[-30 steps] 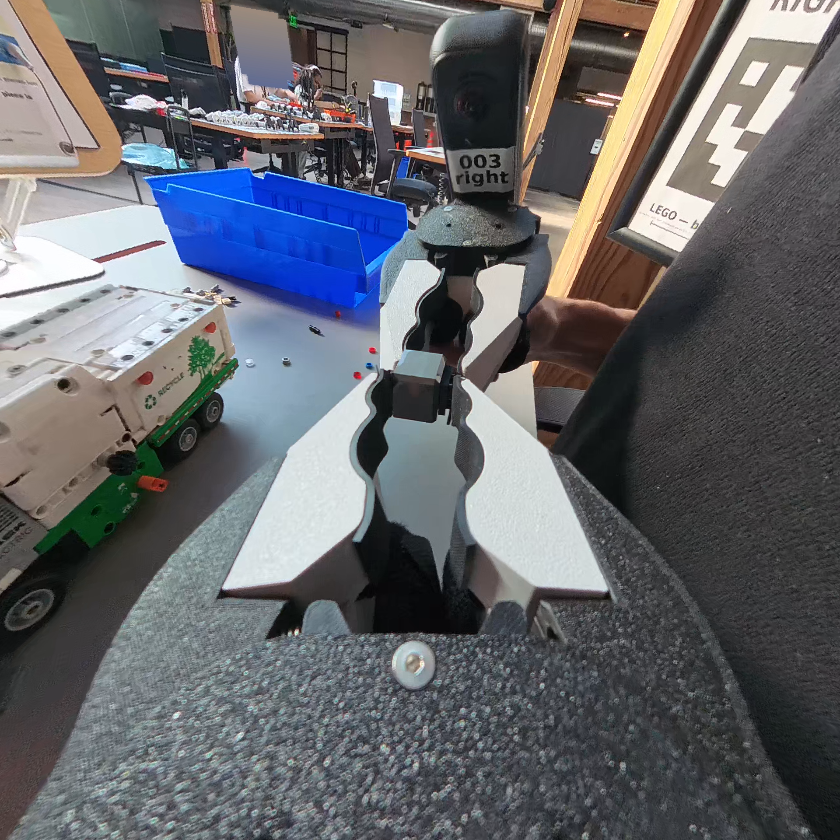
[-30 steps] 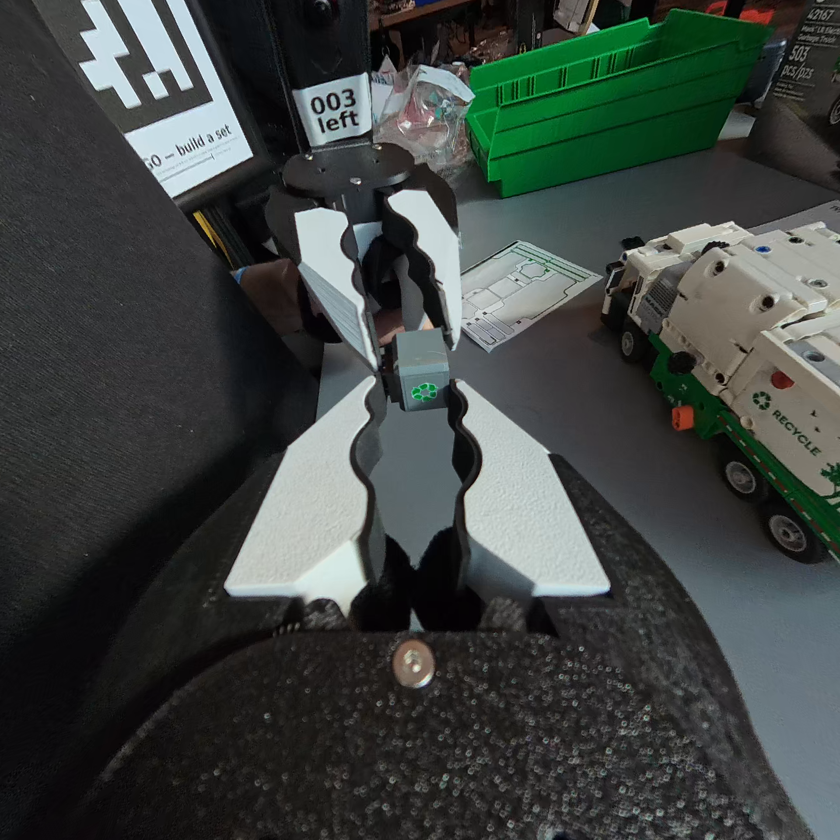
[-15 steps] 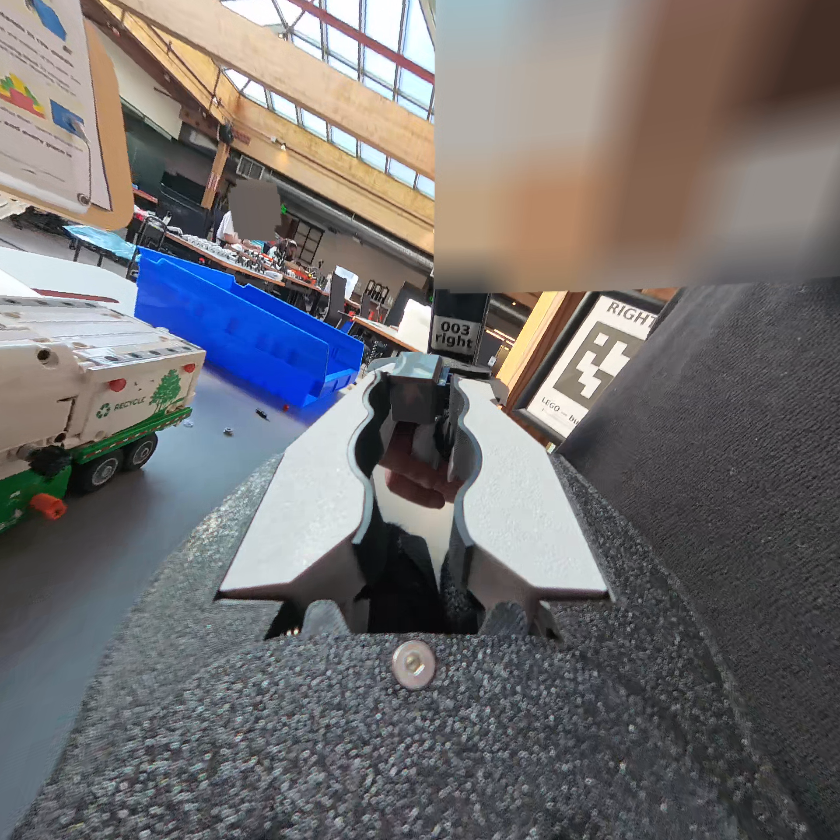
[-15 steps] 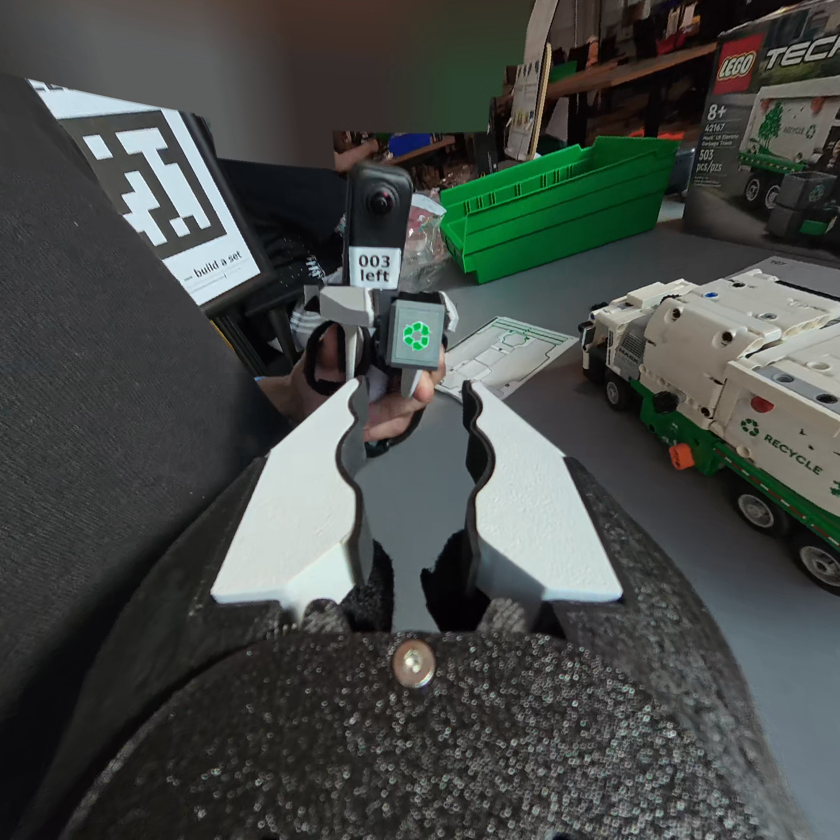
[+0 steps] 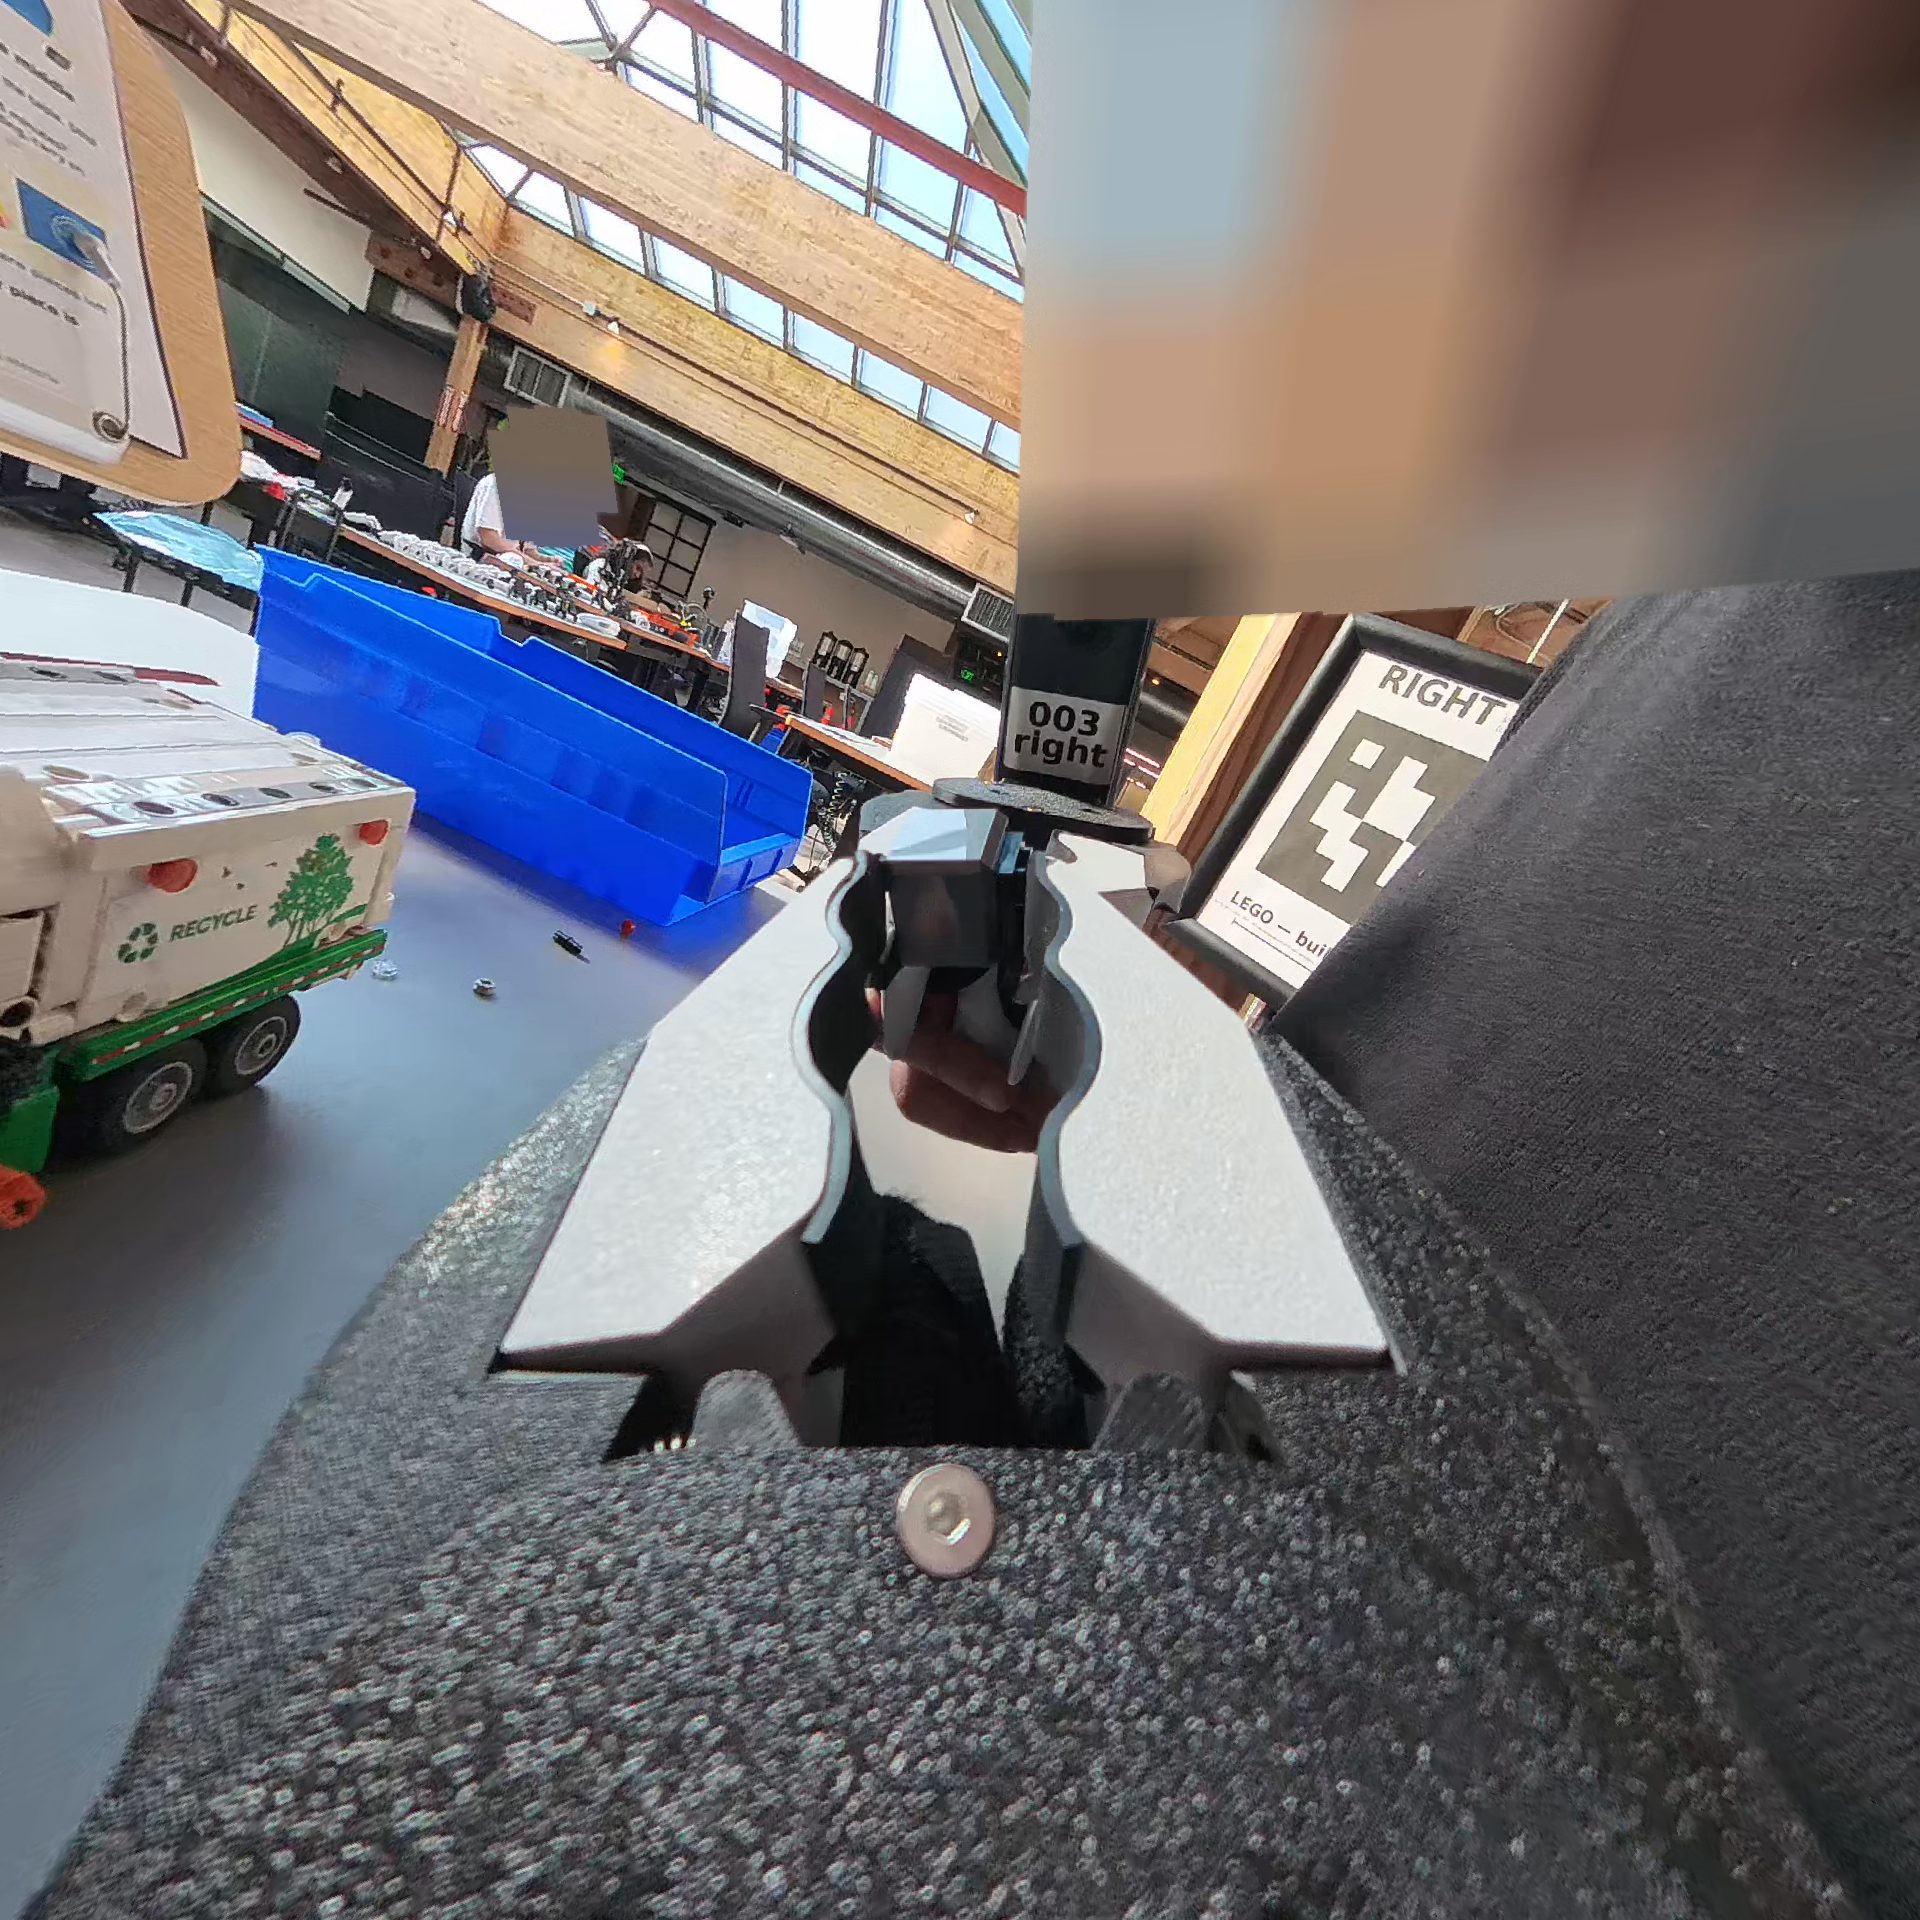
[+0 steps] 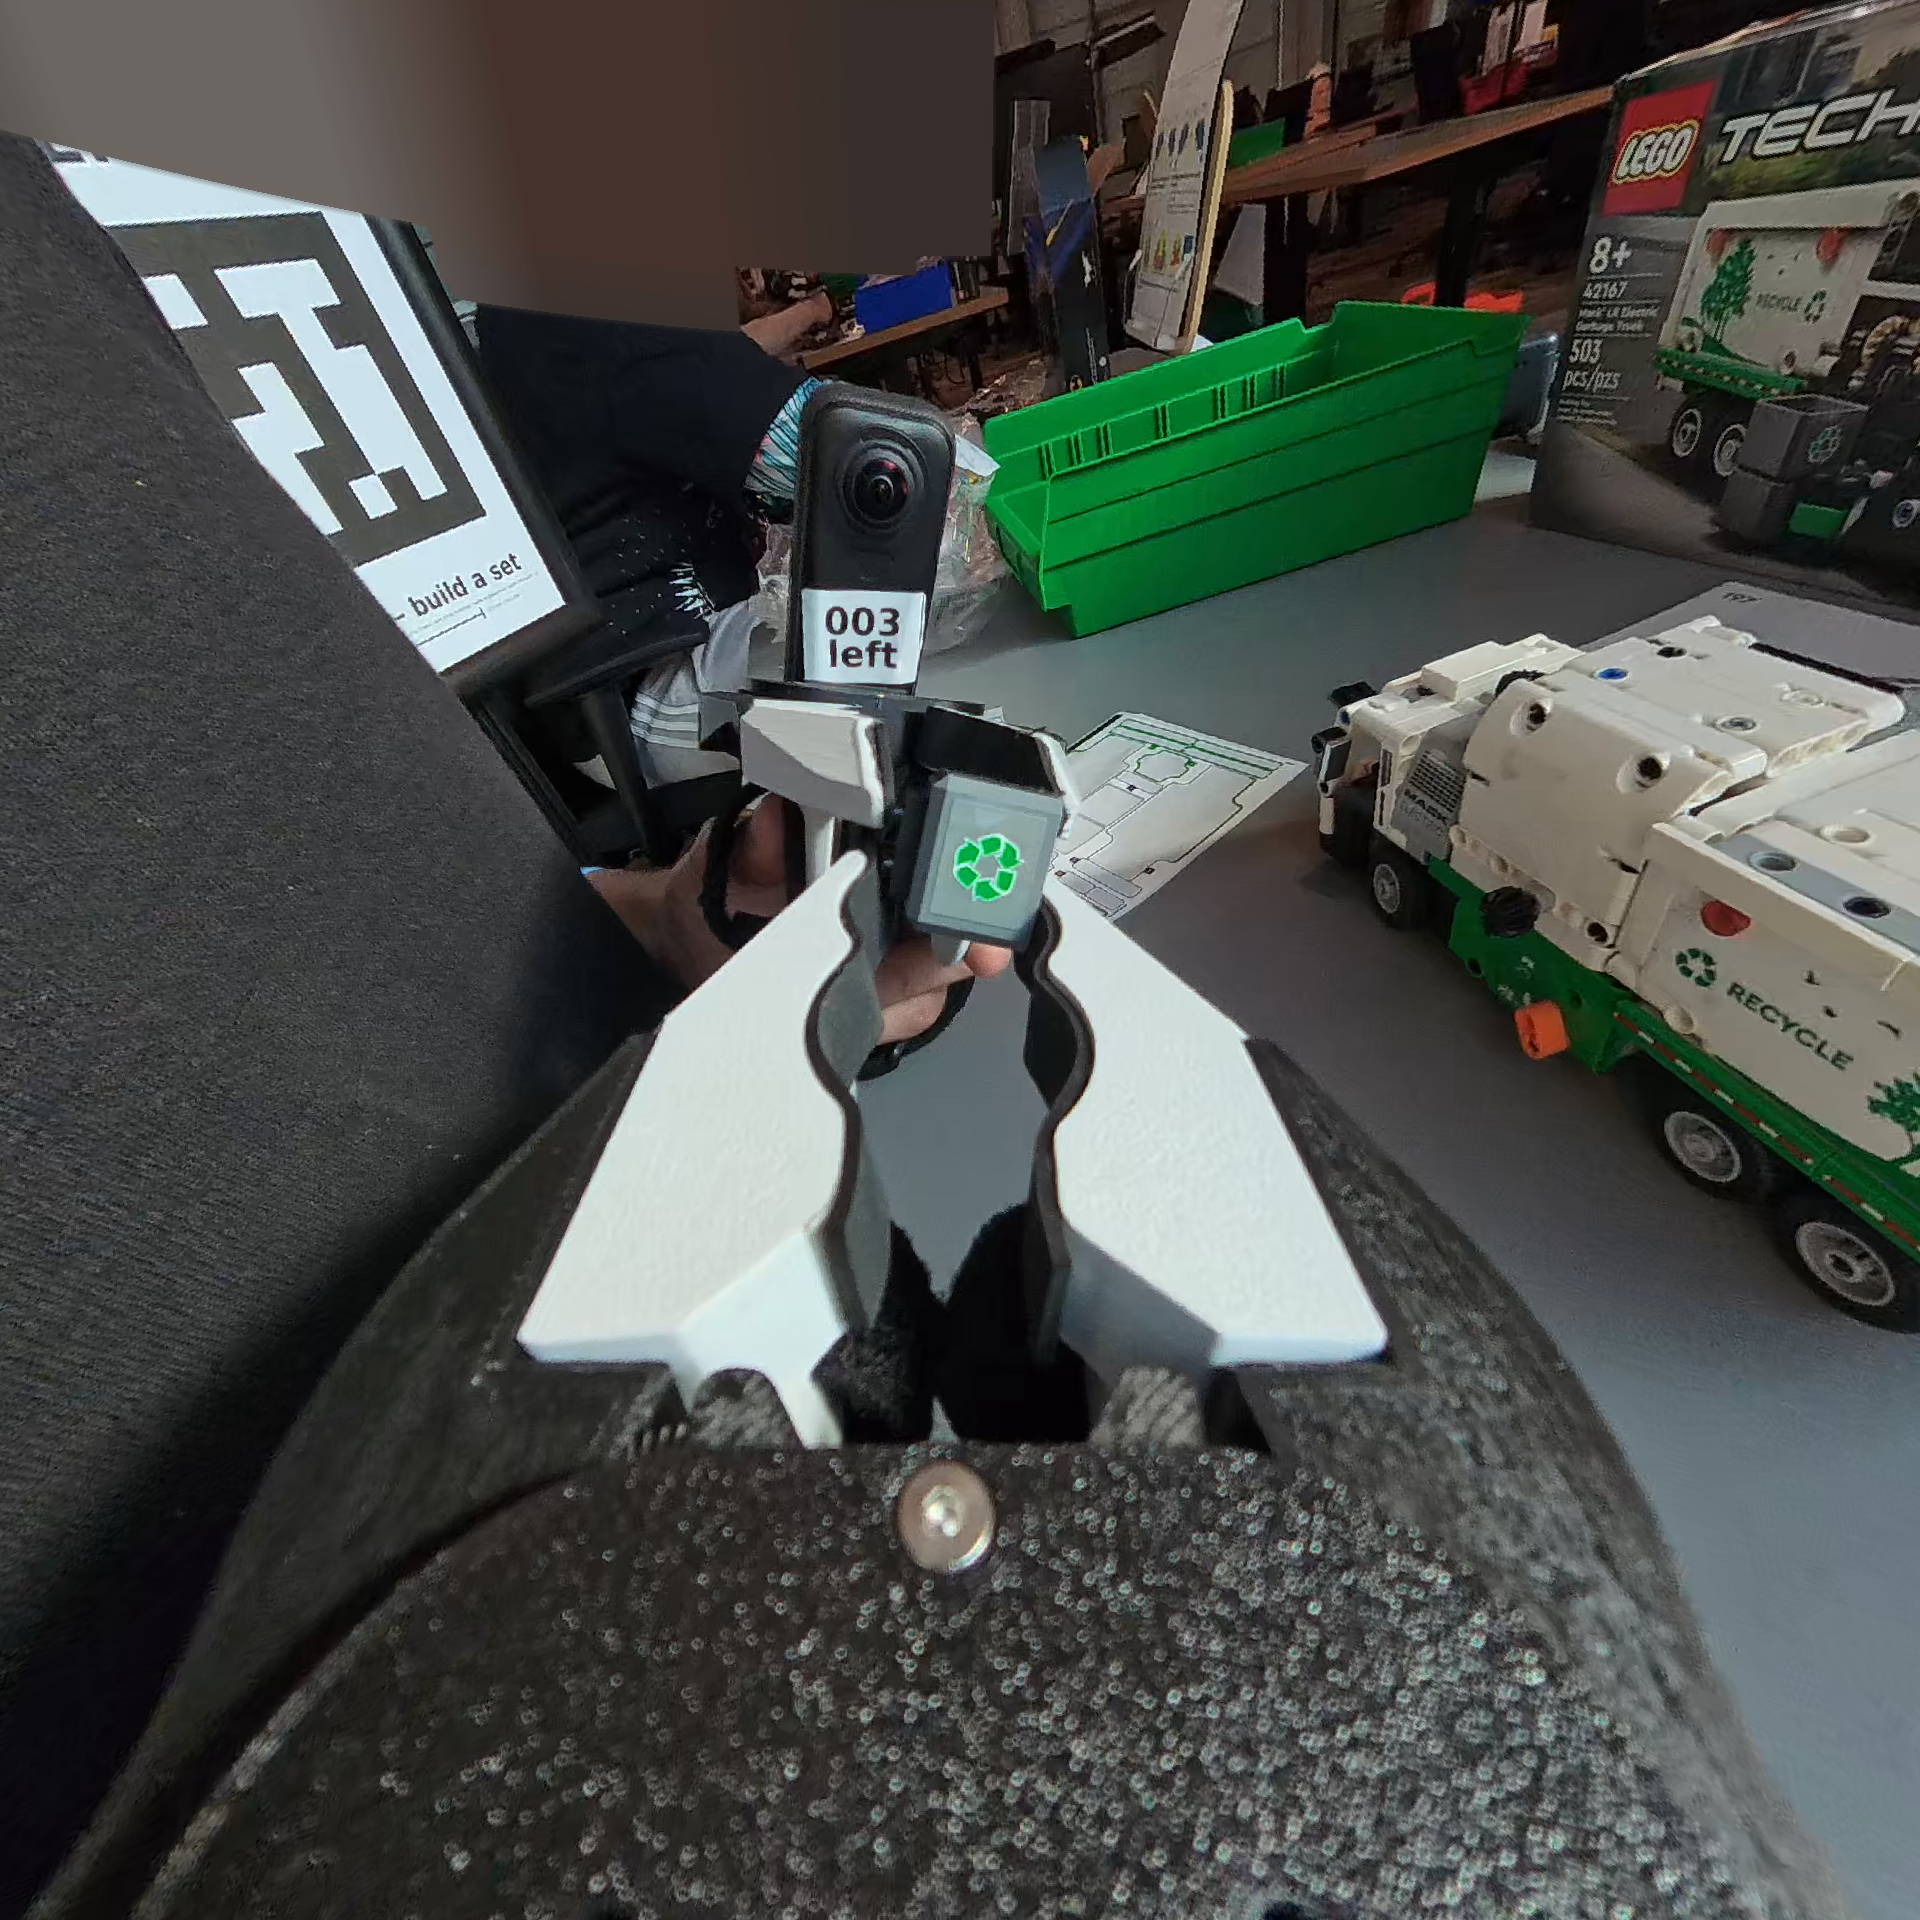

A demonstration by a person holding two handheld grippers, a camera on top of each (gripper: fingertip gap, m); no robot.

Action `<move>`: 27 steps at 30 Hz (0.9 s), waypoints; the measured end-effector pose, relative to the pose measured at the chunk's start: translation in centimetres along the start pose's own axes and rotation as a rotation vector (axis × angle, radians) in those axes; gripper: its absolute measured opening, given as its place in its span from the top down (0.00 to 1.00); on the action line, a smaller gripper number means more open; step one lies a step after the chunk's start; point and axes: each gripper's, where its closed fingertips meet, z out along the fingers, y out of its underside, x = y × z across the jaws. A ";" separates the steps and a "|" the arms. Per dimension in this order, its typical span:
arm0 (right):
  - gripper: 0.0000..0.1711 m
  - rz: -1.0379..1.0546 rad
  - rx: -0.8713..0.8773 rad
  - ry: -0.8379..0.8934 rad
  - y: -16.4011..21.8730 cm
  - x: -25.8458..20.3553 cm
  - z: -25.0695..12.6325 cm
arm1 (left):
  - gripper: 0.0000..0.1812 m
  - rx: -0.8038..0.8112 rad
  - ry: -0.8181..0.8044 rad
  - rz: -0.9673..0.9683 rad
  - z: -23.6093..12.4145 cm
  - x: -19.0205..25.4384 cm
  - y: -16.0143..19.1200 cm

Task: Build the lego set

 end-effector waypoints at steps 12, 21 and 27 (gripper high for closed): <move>0.73 -0.205 -0.193 0.074 2.8 2.6 -2.7 | 0.86 -0.319 -0.036 -0.531 -1.2 -2.8 1.6; 0.84 -0.535 -0.307 0.008 2.8 1.7 -1.0 | 0.86 -0.455 -0.009 -0.782 -1.1 -2.6 3.4; 0.86 -0.544 -0.286 0.139 3.2 3.8 -0.6 | 0.84 -0.469 -0.160 -0.606 -1.1 -4.6 3.6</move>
